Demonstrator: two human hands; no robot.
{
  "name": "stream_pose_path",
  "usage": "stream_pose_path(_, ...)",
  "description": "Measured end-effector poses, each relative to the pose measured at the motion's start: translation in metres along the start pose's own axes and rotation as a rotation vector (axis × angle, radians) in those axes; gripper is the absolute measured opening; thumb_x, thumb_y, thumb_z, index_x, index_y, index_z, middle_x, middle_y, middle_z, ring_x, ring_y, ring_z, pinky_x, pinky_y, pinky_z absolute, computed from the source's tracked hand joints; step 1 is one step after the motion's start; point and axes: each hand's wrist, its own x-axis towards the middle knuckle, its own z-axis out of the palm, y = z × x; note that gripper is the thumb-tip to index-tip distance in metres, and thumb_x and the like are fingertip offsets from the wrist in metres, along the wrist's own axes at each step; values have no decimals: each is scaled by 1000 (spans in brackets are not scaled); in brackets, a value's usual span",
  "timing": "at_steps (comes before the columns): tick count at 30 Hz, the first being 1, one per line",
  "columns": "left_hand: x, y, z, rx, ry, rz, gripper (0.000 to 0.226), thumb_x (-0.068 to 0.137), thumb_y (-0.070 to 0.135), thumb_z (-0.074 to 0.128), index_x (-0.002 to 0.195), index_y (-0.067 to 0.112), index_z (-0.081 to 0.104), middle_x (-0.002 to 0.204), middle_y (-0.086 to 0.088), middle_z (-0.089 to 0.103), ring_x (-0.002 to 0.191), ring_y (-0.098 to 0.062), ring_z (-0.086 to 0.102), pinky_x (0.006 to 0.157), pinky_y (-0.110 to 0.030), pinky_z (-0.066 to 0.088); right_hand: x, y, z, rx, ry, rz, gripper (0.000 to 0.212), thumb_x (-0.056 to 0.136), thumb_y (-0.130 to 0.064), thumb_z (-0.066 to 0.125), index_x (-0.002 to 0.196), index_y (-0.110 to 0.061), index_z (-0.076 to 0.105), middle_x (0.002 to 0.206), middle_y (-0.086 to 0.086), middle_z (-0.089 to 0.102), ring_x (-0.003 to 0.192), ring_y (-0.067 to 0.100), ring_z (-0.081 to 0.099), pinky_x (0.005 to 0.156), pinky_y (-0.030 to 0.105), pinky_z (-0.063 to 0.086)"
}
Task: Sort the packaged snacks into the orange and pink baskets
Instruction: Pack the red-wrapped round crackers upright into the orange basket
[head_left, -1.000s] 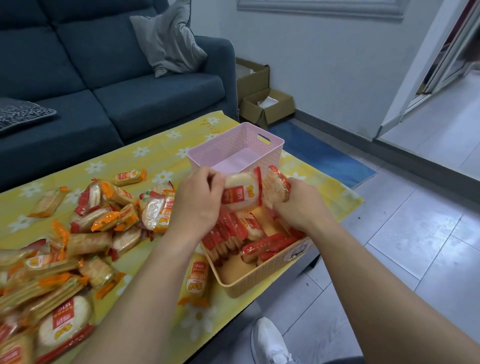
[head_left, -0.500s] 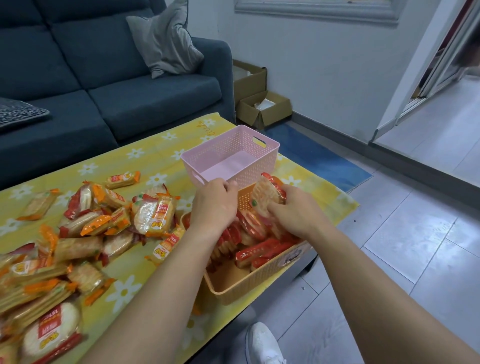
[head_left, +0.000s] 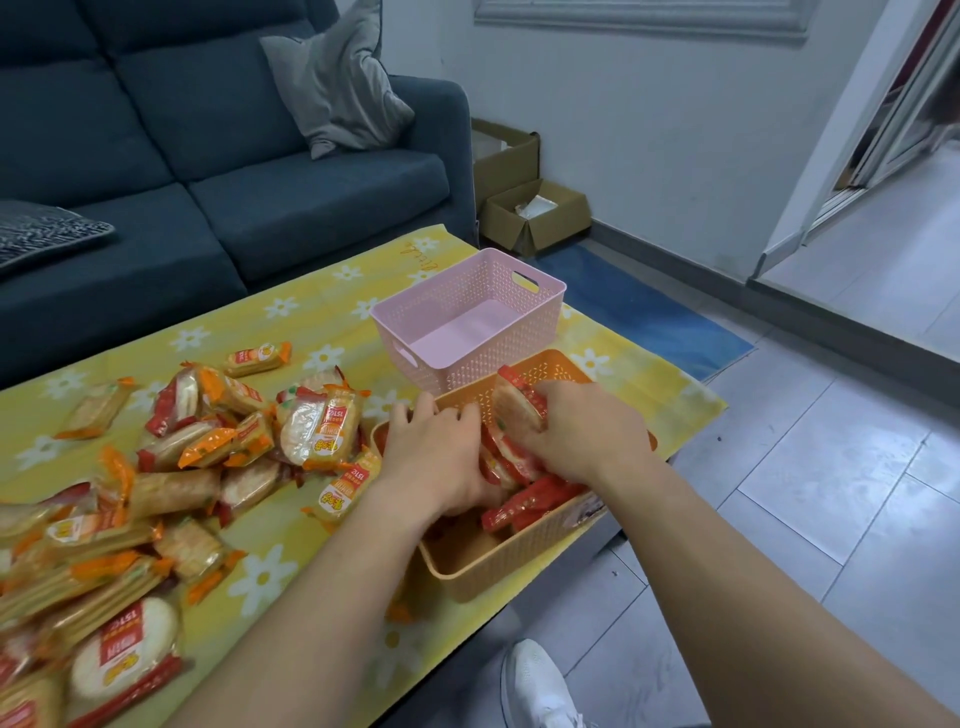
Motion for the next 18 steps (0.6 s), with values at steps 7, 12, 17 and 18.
stream_pose_path(7, -2, -5, 1, -79, 154, -17, 90, 66, 80, 56, 143, 37, 38, 138, -1, 50, 129, -28, 37, 107, -51, 24, -2, -12, 6, -117, 24, 24, 9, 87, -30, 62, 89, -21, 60, 80, -1, 62, 71, 25, 60, 57, 31, 45)
stream_pose_path(12, 2, 10, 11, 32, 194, -21, 83, 70, 78, 57, 131, 22, 51, 138, -4, 52, 128, -31, 39, 103, -49, 29, 2, -4, 11, 36, -182, 53, 13, 88, -33, 61, 89, -20, 60, 82, -1, 63, 76, 23, 63, 66, 39, 57)
stream_pose_path(17, 8, 15, 18, 158, 195, 22, 58, 86, 68, 51, 123, 24, 60, 134, -6, 55, 130, -33, 39, 104, -52, 25, 2, 1, 10, 7, -130, 93, 9, 92, -29, 56, 90, -21, 53, 77, -4, 55, 76, 22, 59, 58, 33, 47)
stream_pose_path(18, 8, 15, 19, 174, 177, 30, 53, 88, 64, 52, 124, 25, 60, 136, -7, 54, 131, -33, 38, 105, -53, 24, 2, 1, 10, 8, -133, 101, 12, 92, -32, 55, 88, -22, 51, 77, -4, 54, 76, 22, 58, 57, 33, 46)
